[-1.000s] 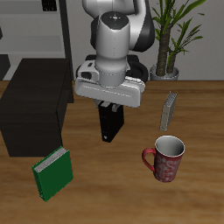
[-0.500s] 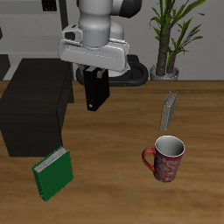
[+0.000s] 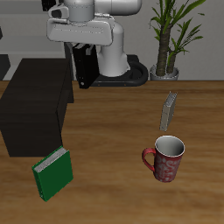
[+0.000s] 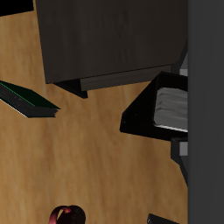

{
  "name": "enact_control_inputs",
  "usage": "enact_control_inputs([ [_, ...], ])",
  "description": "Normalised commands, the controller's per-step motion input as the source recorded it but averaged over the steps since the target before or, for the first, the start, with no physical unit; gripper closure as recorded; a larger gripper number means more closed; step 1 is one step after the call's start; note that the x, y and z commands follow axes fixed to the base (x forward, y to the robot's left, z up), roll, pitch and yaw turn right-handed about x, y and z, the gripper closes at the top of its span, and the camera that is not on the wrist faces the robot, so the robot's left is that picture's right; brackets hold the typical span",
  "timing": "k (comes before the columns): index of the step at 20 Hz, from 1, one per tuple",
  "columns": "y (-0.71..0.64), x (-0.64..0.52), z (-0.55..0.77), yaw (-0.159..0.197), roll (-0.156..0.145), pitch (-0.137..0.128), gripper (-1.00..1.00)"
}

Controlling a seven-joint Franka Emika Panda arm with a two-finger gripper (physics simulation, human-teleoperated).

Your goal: Place the black book upright on top of the shelf and place the yellow book flat on top of the shelf

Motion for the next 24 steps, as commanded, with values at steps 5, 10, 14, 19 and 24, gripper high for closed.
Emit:
enact_control_inputs([
  [5, -0.63, -0.59, 0.32, -0.032, -0.010, -0.045, 1.00],
  [10, -0.37, -0.29, 0.19, -0.008, -0.029, -0.039, 1.00],
  [14, -0.62, -0.27, 0.26, -0.103, -0.108, -0.065, 1.00],
  [19, -0.36, -0.09, 0.09, -0.214, -0.127, -0.008, 1.00],
  [24, -0.16, -0.25, 0.04, -0.200, -0.107, -0.016, 1.00],
])
